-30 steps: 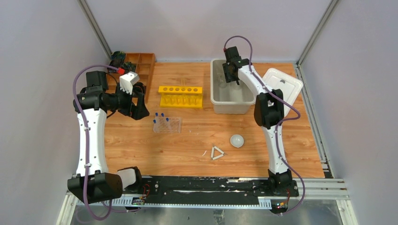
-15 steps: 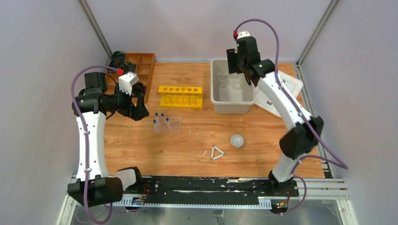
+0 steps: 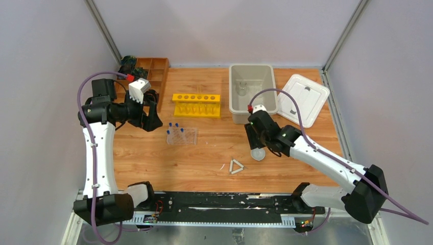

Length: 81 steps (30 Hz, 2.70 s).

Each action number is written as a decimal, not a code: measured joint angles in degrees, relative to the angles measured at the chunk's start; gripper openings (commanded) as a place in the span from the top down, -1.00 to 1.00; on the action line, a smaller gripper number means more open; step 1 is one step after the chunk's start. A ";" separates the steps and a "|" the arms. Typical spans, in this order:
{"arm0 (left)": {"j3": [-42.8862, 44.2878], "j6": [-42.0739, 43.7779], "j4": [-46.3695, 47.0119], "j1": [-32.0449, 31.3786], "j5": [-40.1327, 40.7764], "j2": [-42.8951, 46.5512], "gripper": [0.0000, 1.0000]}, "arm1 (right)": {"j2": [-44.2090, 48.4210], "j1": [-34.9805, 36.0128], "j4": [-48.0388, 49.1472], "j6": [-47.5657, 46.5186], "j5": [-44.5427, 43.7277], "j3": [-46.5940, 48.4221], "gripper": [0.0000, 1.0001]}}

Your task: Organize the chemistry lab equipment

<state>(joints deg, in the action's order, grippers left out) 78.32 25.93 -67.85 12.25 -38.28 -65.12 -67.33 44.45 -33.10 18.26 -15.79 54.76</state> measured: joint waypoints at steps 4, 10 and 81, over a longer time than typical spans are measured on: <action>0.00 -0.02 0.00 0.00 -0.13 0.00 -1.00 | 1.05 0.07 -0.13 3.28 0.70 -5.62 -0.03; 0.00 -0.22 0.02 0.00 -0.15 0.17 -1.00 | -2.75 0.09 1.51 5.09 3.19 -6.69 0.02; -0.02 -0.87 0.00 0.00 0.00 1.99 -1.00 | -41.94 -19.56 -6.29 -8.66 6.21 43.74 1.00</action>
<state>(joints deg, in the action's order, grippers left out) 78.30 25.06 -67.85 12.25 -38.28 -63.13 -109.27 24.88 -39.40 9.61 -9.58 98.50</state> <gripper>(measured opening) 0.997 0.021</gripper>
